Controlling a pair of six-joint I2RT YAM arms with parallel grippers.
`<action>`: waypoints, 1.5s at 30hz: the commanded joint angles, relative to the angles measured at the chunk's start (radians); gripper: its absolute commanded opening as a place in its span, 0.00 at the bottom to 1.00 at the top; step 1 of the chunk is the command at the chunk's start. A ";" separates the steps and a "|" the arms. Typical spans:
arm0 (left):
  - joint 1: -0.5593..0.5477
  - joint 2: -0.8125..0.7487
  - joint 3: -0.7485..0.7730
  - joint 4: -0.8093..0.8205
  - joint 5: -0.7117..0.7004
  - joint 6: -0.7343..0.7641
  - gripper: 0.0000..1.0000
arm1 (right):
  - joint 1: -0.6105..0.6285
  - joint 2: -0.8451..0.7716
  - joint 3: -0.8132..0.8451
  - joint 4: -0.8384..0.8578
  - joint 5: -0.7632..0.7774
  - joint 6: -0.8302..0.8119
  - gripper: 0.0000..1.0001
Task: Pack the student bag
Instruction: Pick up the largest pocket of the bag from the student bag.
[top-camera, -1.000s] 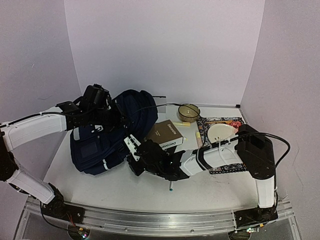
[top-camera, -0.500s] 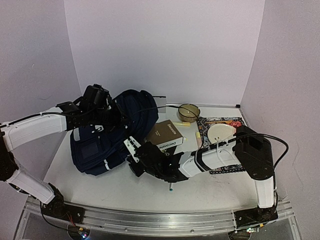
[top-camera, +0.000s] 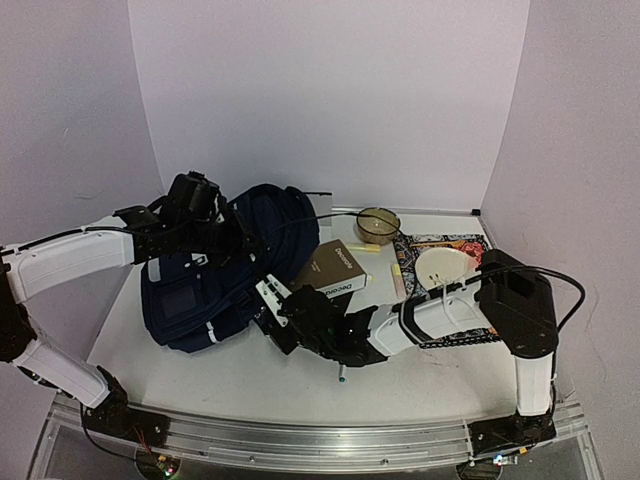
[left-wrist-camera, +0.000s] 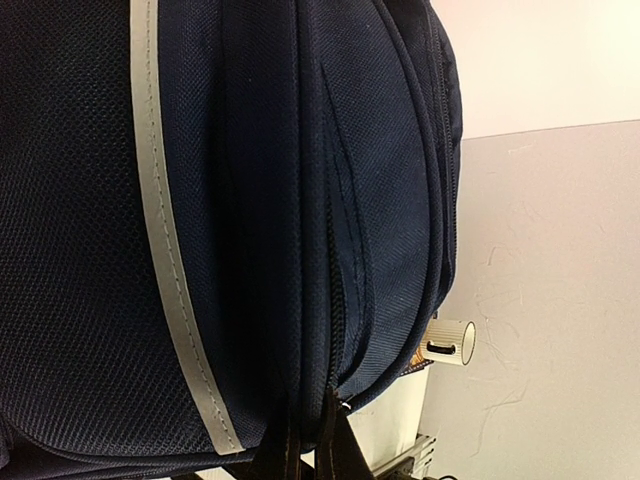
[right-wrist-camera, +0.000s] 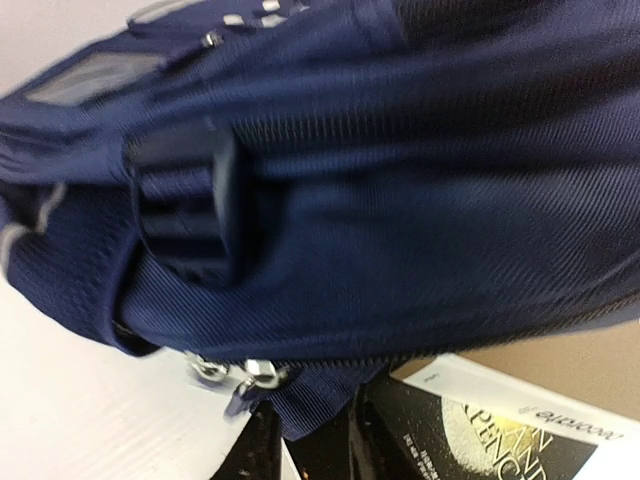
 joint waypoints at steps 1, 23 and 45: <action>-0.002 -0.048 0.031 0.135 0.004 0.015 0.00 | 0.001 -0.056 0.025 0.047 -0.054 -0.013 0.27; -0.002 -0.035 0.057 0.135 0.028 0.018 0.00 | 0.000 0.020 0.058 0.059 0.001 -0.037 0.26; -0.002 -0.045 0.058 0.134 0.016 0.020 0.00 | 0.000 0.038 0.013 0.063 0.013 -0.030 0.26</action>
